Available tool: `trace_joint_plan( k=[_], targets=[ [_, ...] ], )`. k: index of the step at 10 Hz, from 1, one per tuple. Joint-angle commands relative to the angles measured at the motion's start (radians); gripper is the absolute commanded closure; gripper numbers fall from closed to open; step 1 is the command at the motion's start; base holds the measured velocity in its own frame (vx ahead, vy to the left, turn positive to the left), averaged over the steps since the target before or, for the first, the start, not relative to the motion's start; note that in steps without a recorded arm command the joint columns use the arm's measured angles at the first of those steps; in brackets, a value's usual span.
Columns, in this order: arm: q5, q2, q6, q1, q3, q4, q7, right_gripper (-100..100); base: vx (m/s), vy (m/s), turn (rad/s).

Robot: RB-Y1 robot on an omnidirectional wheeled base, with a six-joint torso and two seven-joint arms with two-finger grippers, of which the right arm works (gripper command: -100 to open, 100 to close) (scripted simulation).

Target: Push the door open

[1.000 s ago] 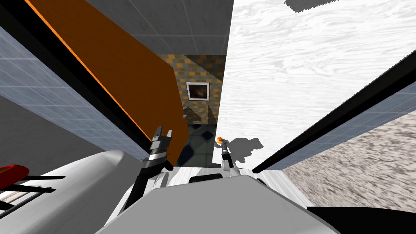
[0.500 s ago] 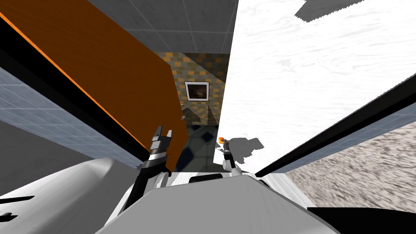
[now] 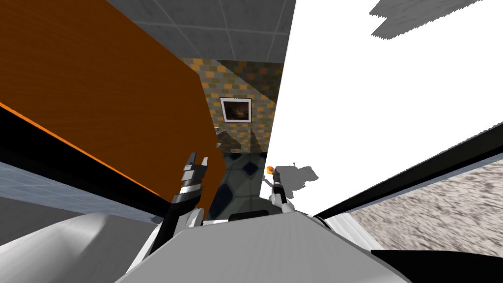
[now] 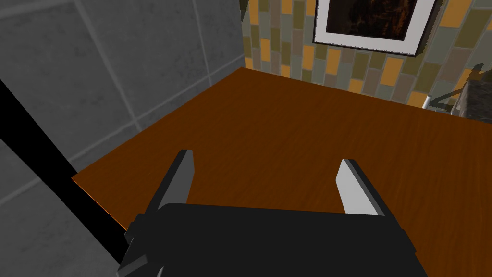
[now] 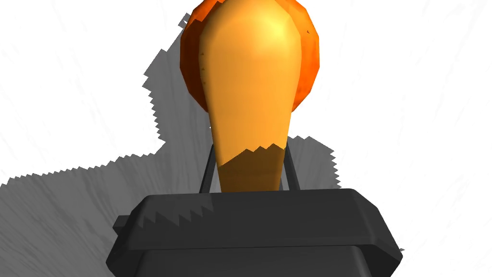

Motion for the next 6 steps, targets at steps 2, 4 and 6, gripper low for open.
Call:
trace_joint_plan(
  k=[2, 4, 6],
  targets=[
    [-0.015, -0.016, 0.007, 0.001, -0.028, -0.018, 0.011, 100, 0.165, 0.038, -0.049],
    [-0.028, -0.017, 0.006, 0.001, -0.048, -0.016, 0.016, 100, 0.161, 0.072, -0.077],
    [-0.028, -0.017, 0.006, 0.001, -0.048, -0.016, 0.016, 100, 0.04, 0.004, 0.005]
  ],
)
